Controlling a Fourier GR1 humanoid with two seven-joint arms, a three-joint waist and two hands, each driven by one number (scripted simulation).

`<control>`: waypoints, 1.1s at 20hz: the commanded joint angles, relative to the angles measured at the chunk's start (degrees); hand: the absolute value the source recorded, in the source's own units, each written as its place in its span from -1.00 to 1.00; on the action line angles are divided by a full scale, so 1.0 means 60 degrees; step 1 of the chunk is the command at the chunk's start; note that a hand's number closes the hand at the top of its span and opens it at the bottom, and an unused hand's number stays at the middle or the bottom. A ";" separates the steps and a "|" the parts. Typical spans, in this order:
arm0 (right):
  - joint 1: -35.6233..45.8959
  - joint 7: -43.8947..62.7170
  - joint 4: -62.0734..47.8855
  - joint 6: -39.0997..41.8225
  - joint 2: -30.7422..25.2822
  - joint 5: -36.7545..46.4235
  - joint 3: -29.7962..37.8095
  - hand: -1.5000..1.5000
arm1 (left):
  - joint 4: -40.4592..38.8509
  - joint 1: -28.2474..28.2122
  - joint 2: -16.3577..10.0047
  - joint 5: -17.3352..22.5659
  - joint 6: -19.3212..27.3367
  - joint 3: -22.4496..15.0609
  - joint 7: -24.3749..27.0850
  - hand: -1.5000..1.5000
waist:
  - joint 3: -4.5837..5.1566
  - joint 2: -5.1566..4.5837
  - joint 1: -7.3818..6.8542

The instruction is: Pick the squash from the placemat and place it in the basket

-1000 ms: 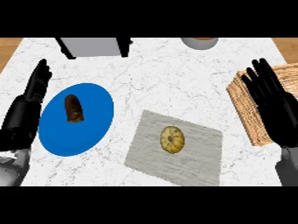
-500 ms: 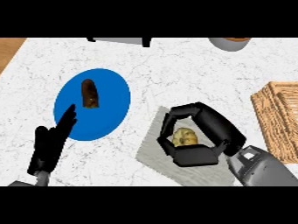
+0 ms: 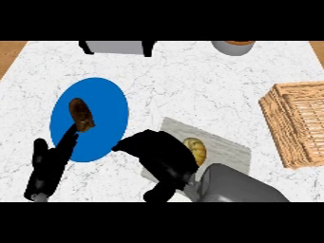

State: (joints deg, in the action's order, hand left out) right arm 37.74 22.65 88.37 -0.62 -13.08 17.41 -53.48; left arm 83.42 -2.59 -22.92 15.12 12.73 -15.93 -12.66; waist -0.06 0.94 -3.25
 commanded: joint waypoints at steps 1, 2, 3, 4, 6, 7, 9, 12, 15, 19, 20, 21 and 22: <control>0.1930 0.1930 -0.0381 0.0511 0.0042 0.2056 -0.0544 -1.00 | -0.0504 -0.0328 -0.0189 0.0258 -0.0220 0.0181 -0.0284 0.00 | 0.0092 0.0061 0.0248; 0.2361 0.2549 -0.0254 0.1071 0.0222 0.2078 -0.0607 -1.00 | -0.0712 -0.0429 -0.0181 0.0350 -0.0215 0.0349 -0.0160 0.00 | 0.0098 0.0049 0.0305; 0.2910 0.2861 -0.0610 0.1562 0.0385 0.2096 -0.0456 -1.00 | -0.0412 -0.0533 0.0013 0.0246 -0.0174 0.0010 -0.0286 0.00 | 0.0072 -0.0007 0.0243; 0.3482 0.3249 -0.0461 0.2362 0.0351 0.1887 -0.0289 -1.00 | -0.0480 -0.0544 0.0046 0.0187 -0.0050 0.0082 -0.0186 0.00 | 0.0076 0.0006 0.0295; 0.4255 0.4129 -0.0194 0.3608 0.0829 0.1552 -0.0259 -1.00 | -0.0445 -0.0539 -0.0005 0.0274 -0.0105 0.0178 -0.0273 0.00 | 0.0066 0.0019 0.0407; 0.4751 0.4534 -0.0430 0.4151 0.1218 0.1218 0.0092 -1.00 | -0.0421 -0.0586 -0.0182 0.0442 -0.0324 0.0383 -0.0168 0.00 | 0.0066 -0.0011 0.0340; 0.5352 0.5062 -0.0464 0.5318 0.1246 0.0584 0.0597 -1.00 | -0.0294 -0.0867 -0.0177 0.0468 -0.0370 0.0335 -0.0162 0.00 | 0.0052 -0.0013 0.0392; 0.6272 0.5723 -0.1006 0.6967 0.1742 -0.0613 0.1308 -1.00 | -0.0506 -0.0684 -0.0114 0.0369 -0.0361 0.0398 0.0025 0.00 | 0.0056 -0.0052 0.0479; 0.6466 0.6406 -0.1352 0.8041 0.1668 -0.1561 0.1589 -1.00 | -0.0460 -0.0878 -0.0045 0.0370 -0.0193 0.0477 0.0022 0.00 | 0.0052 0.0006 0.0654; 0.6921 0.6620 -0.2271 0.8943 0.1709 -0.2395 0.1551 -1.00 | -0.0191 -0.0694 0.0017 0.0444 -0.0172 0.0433 -0.0395 0.00 | 0.0043 -0.0010 0.0712; 0.7018 0.6936 -0.2086 0.8940 0.1751 -0.2485 0.1584 -1.00 | -0.0134 -0.0936 -0.0065 0.0387 -0.0176 0.0446 -0.0312 0.00 | 0.0034 0.0020 0.0720; 0.7029 0.6758 -0.2153 0.9188 0.1494 -0.2662 0.1561 -1.00 | -0.0267 -0.0889 -0.0107 0.0330 -0.0247 0.0438 -0.0265 0.00 | 0.0033 -0.0004 0.0767; 0.7417 0.6791 -0.2425 0.9261 0.1453 -0.2755 0.1785 -1.00 | -0.0312 -0.0952 -0.0202 0.0447 -0.0425 0.0625 -0.0016 0.00 | 0.0039 -0.0014 0.0694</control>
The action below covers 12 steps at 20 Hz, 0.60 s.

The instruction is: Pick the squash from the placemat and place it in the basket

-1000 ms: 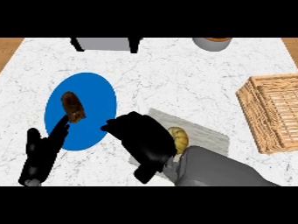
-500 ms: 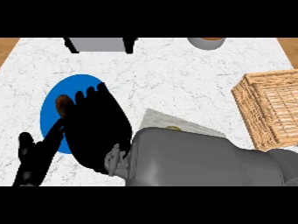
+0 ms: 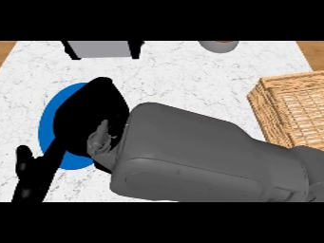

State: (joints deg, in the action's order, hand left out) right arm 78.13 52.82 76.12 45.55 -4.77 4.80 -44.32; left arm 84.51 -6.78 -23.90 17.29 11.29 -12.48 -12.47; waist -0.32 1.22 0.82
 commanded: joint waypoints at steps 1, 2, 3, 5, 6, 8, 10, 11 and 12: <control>0.0824 0.1994 -0.0581 0.1400 0.0575 -0.0709 0.0081 -1.00 | -0.0550 -0.0084 0.0265 -0.0078 0.0083 -0.0185 -0.0246 0.00 | 0.0082 -0.0067 0.0039; 0.0812 0.2066 -0.0415 0.1620 0.0298 -0.1007 0.0214 -1.00 | -0.0460 -0.0168 0.0137 0.0024 0.0098 0.0070 -0.0194 0.00 | 0.0074 -0.0039 0.0084; 0.0822 0.1890 -0.0434 0.1544 0.0047 -0.0988 0.0282 -1.00 | -0.0793 -0.0387 0.0194 -0.0077 -0.0051 -0.0064 0.0073 0.00 | 0.0075 -0.0072 0.0085; 0.0473 0.2150 0.0128 0.1490 0.0009 -0.1313 0.0145 -1.00 | -0.0540 -0.0274 0.0225 -0.0006 0.0075 0.0039 -0.0178 0.00 | 0.0059 -0.0047 0.0175; 0.0519 0.2381 -0.0169 0.1303 0.0306 -0.1407 0.0088 -1.00 | -0.0398 -0.0434 0.0151 -0.0009 0.0015 0.0040 -0.0146 0.00 | 0.0063 -0.0049 0.0102; 0.0310 0.2518 0.0108 0.0945 0.0267 -0.1394 0.0151 -1.00 | -0.0464 -0.0200 -0.0012 -0.0026 -0.0159 0.0156 -0.0206 0.00 | 0.0058 -0.0079 0.0103; 0.0105 0.2292 0.0064 0.0844 0.0192 -0.1335 0.0201 -1.00 | -0.0487 0.0062 0.0350 -0.0178 0.0029 -0.0087 -0.0395 0.00 | 0.0056 -0.0127 0.0057; -0.0024 0.2509 0.0432 0.0920 0.0124 -0.1514 0.0127 -1.00 | -0.0341 -0.0381 0.0050 0.0022 -0.0231 0.0142 -0.0283 0.00 | 0.0054 -0.0095 0.0049; 0.0040 0.2460 -0.0188 0.0577 0.0587 -0.1214 -0.0200 -1.00 | -0.1004 -0.0199 0.0098 0.0055 -0.0399 0.0341 0.0178 0.00 | 0.0071 -0.0137 0.0009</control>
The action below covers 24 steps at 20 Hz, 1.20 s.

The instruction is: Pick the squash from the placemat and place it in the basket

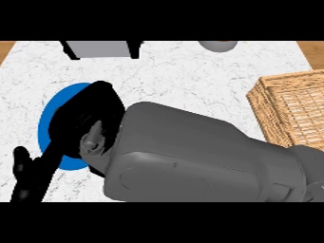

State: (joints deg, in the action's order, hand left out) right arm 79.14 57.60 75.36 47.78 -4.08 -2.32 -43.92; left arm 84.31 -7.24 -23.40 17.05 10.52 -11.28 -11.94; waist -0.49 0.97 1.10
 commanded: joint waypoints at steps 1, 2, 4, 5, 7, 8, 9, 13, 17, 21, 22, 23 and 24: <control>-0.0741 0.1459 0.0478 0.0089 0.0111 0.0207 -0.0514 -1.00 | -0.0867 0.0161 0.0243 -0.0154 0.0123 -0.0021 -0.0191 0.00 | 0.0087 -0.0104 0.0030; -0.1282 0.1396 0.1047 -0.0033 -0.0173 0.0326 -0.0613 -1.00 | -0.0391 -0.0049 0.0031 -0.0058 -0.0142 -0.0065 -0.0346 0.00 | 0.0078 -0.0091 0.0009; -0.1615 0.1010 0.0748 -0.0481 0.0088 0.1043 -0.0911 -1.00 | -0.0636 -0.0211 0.0209 -0.0145 -0.0119 -0.0053 0.0013 0.00 | 0.0084 -0.0133 -0.0098; -0.1944 0.0862 0.1141 -0.0459 -0.0090 0.1249 -0.0976 -1.00 | -0.0199 -0.0231 0.0295 -0.0216 0.0101 -0.0153 -0.0305 0.00 | 0.0078 -0.0126 -0.0113; -0.2308 0.0900 0.1309 -0.0391 -0.0296 0.1480 -0.1209 -1.00 | -0.0879 0.0083 0.0195 -0.0079 -0.0279 0.0053 -0.0165 0.00 | 0.0084 -0.0136 -0.0019; -0.2157 0.0980 0.1143 -0.0385 -0.0001 0.1578 -0.1153 -1.00 | -0.1276 -0.0024 0.0347 -0.0097 -0.0421 0.0065 0.0317 0.00 | 0.0092 -0.0143 -0.0067; -0.2696 0.0740 0.1283 -0.0578 -0.0105 0.1925 -0.1499 -1.00 | -0.0799 -0.0113 0.0211 -0.0205 -0.0224 0.0077 0.0003 0.00 | 0.0083 -0.0143 -0.0108; -0.2934 0.0314 0.0676 -0.0319 -0.0337 0.2551 -0.1693 -1.00 | -0.0569 -0.0152 0.0424 -0.0332 -0.0209 -0.0111 0.0010 0.00 | 0.0083 -0.0159 -0.0168; -0.3693 0.0450 0.1563 -0.0066 -0.0714 0.2740 -0.1569 -1.00 | -0.0539 -0.0051 0.0569 -0.0577 0.0047 -0.0145 -0.0248 0.00 | 0.0081 -0.0135 -0.0103; -0.3972 -0.0478 0.1388 -0.0125 -0.1226 0.3392 -0.1410 -1.00 | -0.0627 -0.0454 0.0741 -0.0669 -0.0063 -0.0204 0.0184 0.00 | 0.0082 -0.0159 -0.0194; -0.4519 -0.0484 0.1789 -0.0395 -0.1213 0.3750 -0.1792 -1.00 | -0.0496 -0.0301 0.0659 -0.0629 -0.0084 -0.0117 -0.0042 0.00 | 0.0079 -0.0153 -0.0166; -0.4150 -0.0858 0.1143 -0.0441 -0.0995 0.3937 -0.1565 -1.00 | -0.0638 -0.0531 0.0455 -0.0482 -0.0433 0.0068 0.0273 0.00 | 0.0083 -0.0174 -0.0262; -0.4852 -0.0689 0.1856 -0.0492 -0.1388 0.4065 -0.1938 -1.00 | -0.0855 -0.0618 0.0585 -0.0511 -0.0451 0.0019 0.0483 0.00 | 0.0082 -0.0157 -0.0162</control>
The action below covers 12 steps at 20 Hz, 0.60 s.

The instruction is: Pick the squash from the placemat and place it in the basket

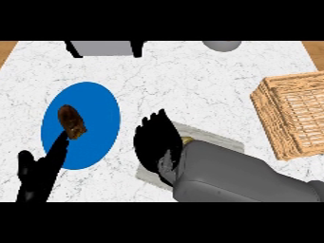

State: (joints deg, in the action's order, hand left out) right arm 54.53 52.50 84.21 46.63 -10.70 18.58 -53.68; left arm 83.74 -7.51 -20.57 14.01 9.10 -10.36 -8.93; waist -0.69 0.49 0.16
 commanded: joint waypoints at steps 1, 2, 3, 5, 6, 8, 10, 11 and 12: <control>-0.0532 -0.0039 -0.0126 -0.0366 0.0153 0.0797 -0.0113 -1.00 | -0.0717 0.0164 0.0156 -0.0019 -0.0027 -0.0032 -0.0642 0.00 | 0.0114 -0.0097 -0.0035; -0.0589 -0.0595 0.0002 -0.0265 -0.0402 0.0949 -0.0041 -1.00 | -0.0812 0.0418 -0.0105 0.0103 -0.0285 0.0157 -0.0850 0.00 | 0.0113 -0.0104 -0.0015; -0.0755 -0.0200 -0.0042 -0.0468 0.0015 0.1257 -0.0135 -1.00 | -0.0221 -0.0016 0.0153 -0.0055 0.0084 -0.0088 -0.0988 0.00 | 0.0111 -0.0086 -0.0062; -0.1060 -0.0344 0.0281 -0.0296 -0.0318 0.1384 -0.0048 -1.00 | -0.0595 -0.0421 0.0010 0.0095 -0.0413 0.0108 -0.0325 0.00 | 0.0115 -0.0079 -0.0044; -0.1070 -0.1021 -0.0168 -0.0536 -0.0431 0.1767 -0.0194 -1.00 | -0.0838 0.0163 0.0198 -0.0022 -0.0242 0.0107 -0.0514 0.00 | 0.0114 -0.0106 -0.0052; -0.0937 -0.1613 -0.0770 -0.0991 -0.0241 0.2280 -0.0089 -1.00 | 0.0068 0.0074 0.0065 -0.0112 -0.0031 0.0004 -0.1288 0.00 | 0.0108 -0.0109 -0.0132; -0.0957 -0.1137 -0.0699 -0.0419 0.0296 0.2208 0.0184 -1.00 | -0.0980 0.0520 0.0384 -0.0366 -0.0165 -0.0066 -0.0783 0.00 | 0.0118 -0.0100 -0.0050; -0.1498 -0.1766 -0.0342 -0.0760 -0.0443 0.2535 -0.0029 -1.00 | -0.0007 0.0178 0.0281 -0.0328 0.0018 -0.0090 -0.1320 0.00 | 0.0110 -0.0087 -0.0065; -0.1588 -0.1455 -0.0597 -0.0850 0.0042 0.2715 -0.0063 -1.00 | -0.0491 -0.0064 0.0081 -0.0155 -0.0370 0.0276 -0.0682 0.00 | 0.0115 -0.0090 -0.0085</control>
State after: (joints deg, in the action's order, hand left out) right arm 47.68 45.03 81.67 43.82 -11.42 31.32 -53.75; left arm 84.15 -6.28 -20.13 13.15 8.06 -9.35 -12.98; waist -0.65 0.34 -0.30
